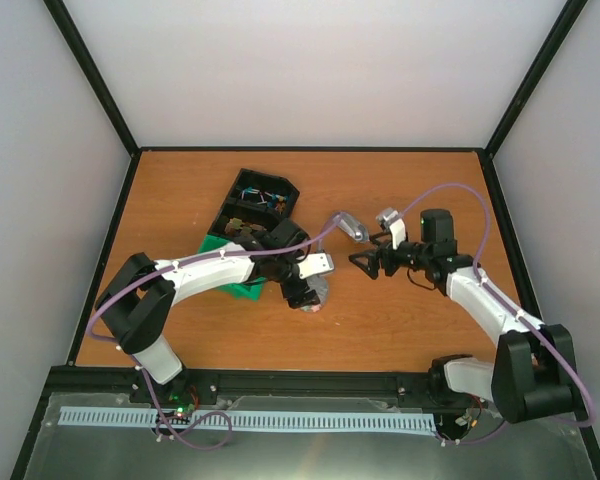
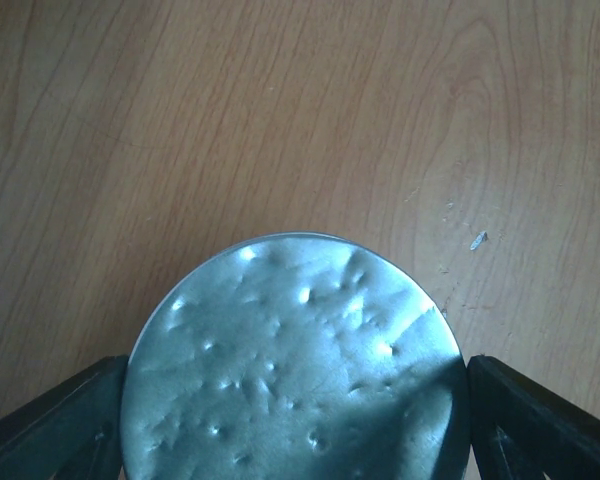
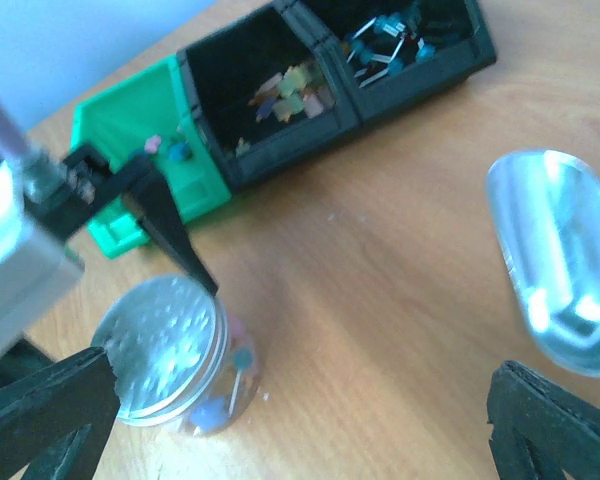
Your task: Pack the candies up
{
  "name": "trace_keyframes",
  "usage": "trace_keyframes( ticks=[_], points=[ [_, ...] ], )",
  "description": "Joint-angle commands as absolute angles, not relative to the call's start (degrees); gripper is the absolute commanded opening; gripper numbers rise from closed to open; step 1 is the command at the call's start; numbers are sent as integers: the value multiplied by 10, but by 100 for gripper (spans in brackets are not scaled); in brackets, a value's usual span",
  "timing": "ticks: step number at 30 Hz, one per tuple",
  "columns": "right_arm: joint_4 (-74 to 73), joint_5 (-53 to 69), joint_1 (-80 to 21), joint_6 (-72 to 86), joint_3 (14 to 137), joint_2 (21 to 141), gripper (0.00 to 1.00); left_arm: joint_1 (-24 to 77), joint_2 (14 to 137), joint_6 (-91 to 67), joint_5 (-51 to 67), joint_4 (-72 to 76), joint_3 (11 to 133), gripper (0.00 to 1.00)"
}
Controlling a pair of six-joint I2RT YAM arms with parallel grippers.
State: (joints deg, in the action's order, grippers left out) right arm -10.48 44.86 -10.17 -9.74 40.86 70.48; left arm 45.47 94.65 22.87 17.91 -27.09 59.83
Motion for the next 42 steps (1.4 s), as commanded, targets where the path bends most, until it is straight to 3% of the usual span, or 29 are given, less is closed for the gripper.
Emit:
trace_keyframes(
  ticks=[1,7,23,29,42],
  points=[
    [19,483,-110,-80,332,663,100,446,960,234,183,-327,590,87],
    [7,460,-122,-100,330,675,100,447,940,233,203,-359,612,100],
    [11,455,-136,-140,307,666,100,434,825,230,165,-434,666,100],
    [19,457,-135,-150,291,646,100,395,791,237,211,-444,657,100],
    [17,402,-256,-180,329,711,100,381,754,283,257,-473,636,100]
  ],
)
